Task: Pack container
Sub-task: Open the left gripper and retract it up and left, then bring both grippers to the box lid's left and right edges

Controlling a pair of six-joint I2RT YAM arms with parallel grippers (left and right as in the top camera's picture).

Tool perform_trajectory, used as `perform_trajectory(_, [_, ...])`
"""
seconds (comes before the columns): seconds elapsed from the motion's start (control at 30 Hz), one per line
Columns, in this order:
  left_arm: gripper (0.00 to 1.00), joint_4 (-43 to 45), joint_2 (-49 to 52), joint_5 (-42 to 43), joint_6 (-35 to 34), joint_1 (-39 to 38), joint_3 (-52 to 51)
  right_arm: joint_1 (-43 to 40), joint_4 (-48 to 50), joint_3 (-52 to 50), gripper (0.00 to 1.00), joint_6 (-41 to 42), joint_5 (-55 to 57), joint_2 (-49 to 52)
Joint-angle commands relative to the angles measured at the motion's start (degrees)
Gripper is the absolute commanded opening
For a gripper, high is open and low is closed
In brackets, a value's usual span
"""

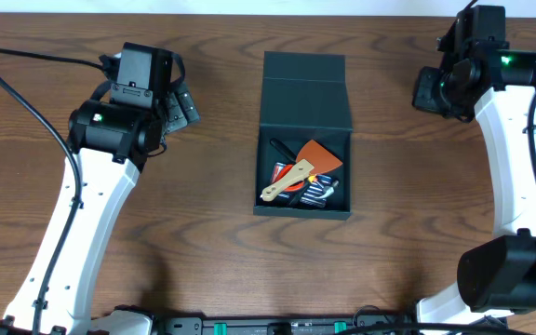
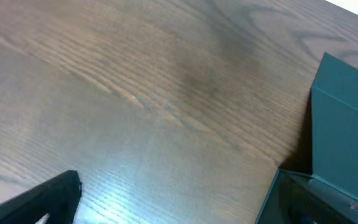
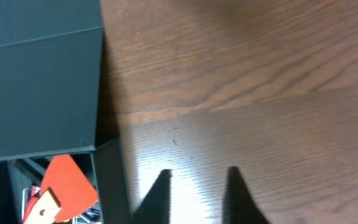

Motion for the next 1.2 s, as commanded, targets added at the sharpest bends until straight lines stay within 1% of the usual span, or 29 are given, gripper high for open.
perform_trajectory(0.0, [0.88,-0.28,-0.20,-0.46,-0.37,0.24,0.61,0.11,0.11,1.07,0.02,-1.33,-2.01,-0.22])
perform_trajectory(0.03, [0.84,-0.07,-0.17,-0.46,0.15,0.24,0.61,0.17,0.17,1.05,0.02,-1.53,-2.01,-0.22])
perform_trajectory(0.1, [0.74,0.74,0.28,-0.42,3.69,0.24,0.61,0.26,0.17,0.90,0.02,-1.70,-2.03,-0.22])
perform_trajectory(0.13, [0.63,1.14,0.70,0.07,6.03,0.24,0.61,0.35,0.26,0.63,0.01,-1.70,-2.03,-0.22])
perform_trajectory(0.2, [0.48,1.84,1.88,2.89,10.93,0.39,0.61,0.63,0.61,-0.26,0.01,-1.75,-2.03,-0.22])
perform_trajectory(0.27, [0.31,2.91,3.52,8.61,15.52,0.79,0.61,1.01,1.38,-1.64,0.01,-2.69,-2.25,-0.22])
perform_trajectory(0.3, [0.25,3.58,4.42,12.00,17.88,1.01,0.61,1.22,1.70,-2.38,0.01,-3.48,-2.51,-0.22])
perform_trajectory(0.33, [0.14,4.46,5.62,16.33,20.83,1.29,0.61,1.38,2.05,-3.30,0.01,-4.48,-3.32,-0.22])
perform_trajectory(0.37, [0.07,5.25,6.93,20.46,23.61,1.62,0.61,1.53,2.47,-4.33,0.01,-5.68,-4.63,-0.22])
perform_trajectory(0.43, [0.06,6.60,9.38,26.80,27.10,2.36,0.61,1.57,3.67,-6.51,0.01,-7.52,-7.76,-0.22])
perform_trajectory(0.53, [0.06,8.76,13.60,40.35,34.07,4.11,0.61,1.57,6.23,-10.49,0.01,-8.24,-11.76,-0.22])
perform_trajectory(0.6, [0.06,10.01,16.37,47.60,36.63,5.57,0.61,1.57,8.20,-13.25,0.01,-8.85,-14.19,-0.22])
perform_trajectory(0.73, [0.06,11.54,20.74,54.82,37.03,8.70,0.61,1.51,12.44,-17.86,0.01,-10.62,-18.73,-0.20])
perform_trajectory(0.83, [0.06,13.51,23.45,61.33,38.29,11.21,0.61,1.14,16.72,-20.96,0.01,-10.71,-20.65,-0.09])
perform_trajectory(0.97, [0.06,16.90,26.62,70.47,38.23,14.19,0.61,-0.26,21.09,-23.45,0.01,-10.60,-25.99,0.44])
perform_trajectory(1.1, [0.06,20.15,29.97,73.42,35.01,15.78,0.63,-2.71,23.45,-23.74,0.01,-9.60,-30.32,2.84])
perform_trajectory(1.17, [0.06,21.14,31.58,74.29,34.73,15.89,0.63,-4.31,24.00,-23.74,0.01,-9.60,-32.70,4.72])
